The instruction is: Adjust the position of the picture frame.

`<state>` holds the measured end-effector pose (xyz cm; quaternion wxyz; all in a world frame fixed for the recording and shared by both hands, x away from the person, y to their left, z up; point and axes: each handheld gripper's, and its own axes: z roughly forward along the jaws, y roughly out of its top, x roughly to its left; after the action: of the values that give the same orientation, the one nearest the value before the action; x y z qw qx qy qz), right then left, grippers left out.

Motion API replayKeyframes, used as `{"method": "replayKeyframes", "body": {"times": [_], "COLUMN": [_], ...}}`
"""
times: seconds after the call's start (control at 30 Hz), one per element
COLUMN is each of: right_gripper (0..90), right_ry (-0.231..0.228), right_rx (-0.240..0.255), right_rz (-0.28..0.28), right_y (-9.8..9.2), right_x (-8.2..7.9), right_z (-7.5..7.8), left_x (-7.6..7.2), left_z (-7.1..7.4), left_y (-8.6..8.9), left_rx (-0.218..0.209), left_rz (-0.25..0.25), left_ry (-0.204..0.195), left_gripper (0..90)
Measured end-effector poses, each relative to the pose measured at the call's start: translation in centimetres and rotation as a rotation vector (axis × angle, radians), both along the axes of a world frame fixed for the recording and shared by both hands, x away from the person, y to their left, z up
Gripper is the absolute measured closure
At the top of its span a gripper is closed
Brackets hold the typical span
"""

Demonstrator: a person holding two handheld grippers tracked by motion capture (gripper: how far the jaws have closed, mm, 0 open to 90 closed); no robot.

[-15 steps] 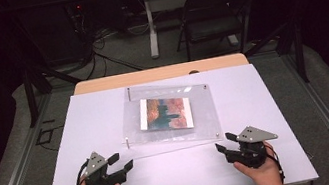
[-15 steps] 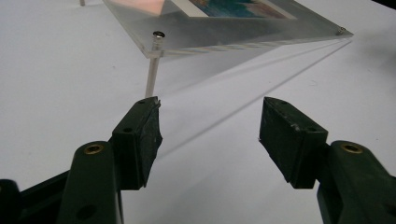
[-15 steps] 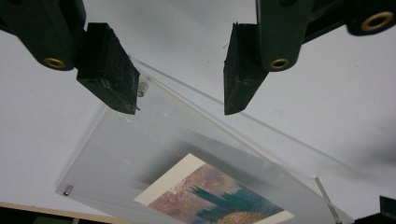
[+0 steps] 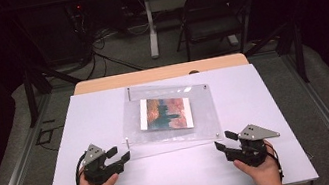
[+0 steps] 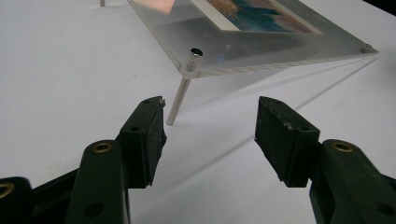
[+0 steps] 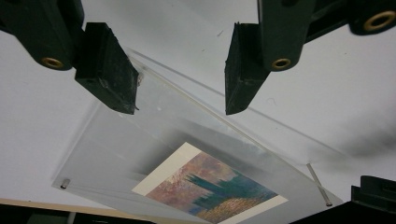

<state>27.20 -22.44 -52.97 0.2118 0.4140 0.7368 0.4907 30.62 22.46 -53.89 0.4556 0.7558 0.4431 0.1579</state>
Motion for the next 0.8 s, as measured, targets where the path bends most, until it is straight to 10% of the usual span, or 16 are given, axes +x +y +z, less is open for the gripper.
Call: {"method": "replayKeyframes", "body": {"times": [0.8], "right_gripper": [46.5], "right_ry": [0.082], "right_rx": [0.111], "right_rz": [-0.020], "right_y": [-1.6], "right_x": [0.6], "right_z": [-0.2], "left_x": [4.3], "left_z": [-1.8], "left_y": [-2.0], "left_rx": [0.129], "left_rz": [0.005], "left_ry": [0.027], "left_gripper": [72.9]}}
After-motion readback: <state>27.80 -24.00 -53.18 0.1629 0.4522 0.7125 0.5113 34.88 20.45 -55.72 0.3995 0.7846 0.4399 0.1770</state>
